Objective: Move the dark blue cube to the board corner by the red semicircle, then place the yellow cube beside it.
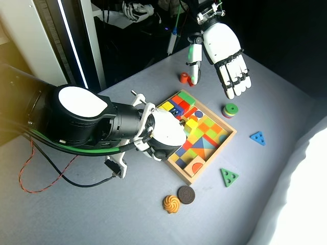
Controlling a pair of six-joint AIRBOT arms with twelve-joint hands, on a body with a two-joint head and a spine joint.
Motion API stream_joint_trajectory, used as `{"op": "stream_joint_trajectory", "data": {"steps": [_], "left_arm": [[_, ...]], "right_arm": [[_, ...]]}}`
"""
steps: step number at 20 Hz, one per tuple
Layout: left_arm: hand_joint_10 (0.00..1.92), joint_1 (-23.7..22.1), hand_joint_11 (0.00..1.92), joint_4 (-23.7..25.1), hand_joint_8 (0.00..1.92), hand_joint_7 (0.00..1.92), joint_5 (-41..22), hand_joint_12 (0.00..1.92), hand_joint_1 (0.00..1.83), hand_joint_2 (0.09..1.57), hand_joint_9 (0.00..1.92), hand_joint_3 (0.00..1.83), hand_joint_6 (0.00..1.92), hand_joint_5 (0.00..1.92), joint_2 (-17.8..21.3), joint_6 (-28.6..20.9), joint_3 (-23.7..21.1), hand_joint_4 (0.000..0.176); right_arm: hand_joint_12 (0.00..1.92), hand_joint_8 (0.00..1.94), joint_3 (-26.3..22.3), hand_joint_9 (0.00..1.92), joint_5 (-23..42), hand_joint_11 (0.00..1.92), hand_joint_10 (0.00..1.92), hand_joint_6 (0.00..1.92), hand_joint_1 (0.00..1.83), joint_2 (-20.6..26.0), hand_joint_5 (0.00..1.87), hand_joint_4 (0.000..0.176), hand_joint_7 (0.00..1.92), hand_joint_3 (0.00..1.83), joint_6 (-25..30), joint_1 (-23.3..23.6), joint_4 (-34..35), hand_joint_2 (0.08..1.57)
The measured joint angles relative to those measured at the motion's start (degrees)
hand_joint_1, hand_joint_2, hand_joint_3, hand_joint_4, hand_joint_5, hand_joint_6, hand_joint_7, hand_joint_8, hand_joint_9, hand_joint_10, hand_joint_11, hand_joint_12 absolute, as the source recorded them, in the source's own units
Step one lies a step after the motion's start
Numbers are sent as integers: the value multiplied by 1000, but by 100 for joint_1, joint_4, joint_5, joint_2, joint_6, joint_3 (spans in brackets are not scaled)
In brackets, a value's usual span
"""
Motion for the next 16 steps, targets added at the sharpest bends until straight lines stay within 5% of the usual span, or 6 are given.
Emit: {"op": "stream_joint_trajectory", "data": {"steps": [3,5,10,12,14,16], "left_arm": [[9,-42,26,-15,8,50,2,25,0,1299,34,9,8,55,0,0,0,0],[14,-42,45,7,12,70,-7,38,0,1311,55,11,13,76,0,2,11,0],[0,-42,1,2,3,91,0,173,0,1323,70,0,7,88,0,0,11,0],[1,-42,0,0,1,45,-2,52,0,1316,19,0,1,45,0,0,11,0],[0,-42,0,4,2,26,-2,2,0,1325,1,0,2,34,0,0,11,0],[10,-42,27,2,11,52,-2,13,0,1322,27,0,11,60,0,0,11,0]], "right_arm": [[1921,1941,13,1490,-4,1571,1921,20,1831,0,336,48,1336,0,0,0,-7,1235],[1921,1941,35,1507,-13,1612,1921,8,1831,0,328,14,1366,0,-20,0,-2,1227],[1921,1941,79,1561,-42,1624,1921,2,1831,-20,301,13,1418,0,-57,-63,13,1240],[1921,1941,94,1561,-39,1641,1921,2,1831,-24,308,9,1422,0,-57,-63,13,1236],[1921,1941,94,1554,-39,1629,1921,4,1831,-24,327,23,1425,0,-57,-68,15,1217],[1921,1941,118,1548,-44,1620,1921,5,1831,-24,287,11,1400,0,-55,-105,57,1237]]}}
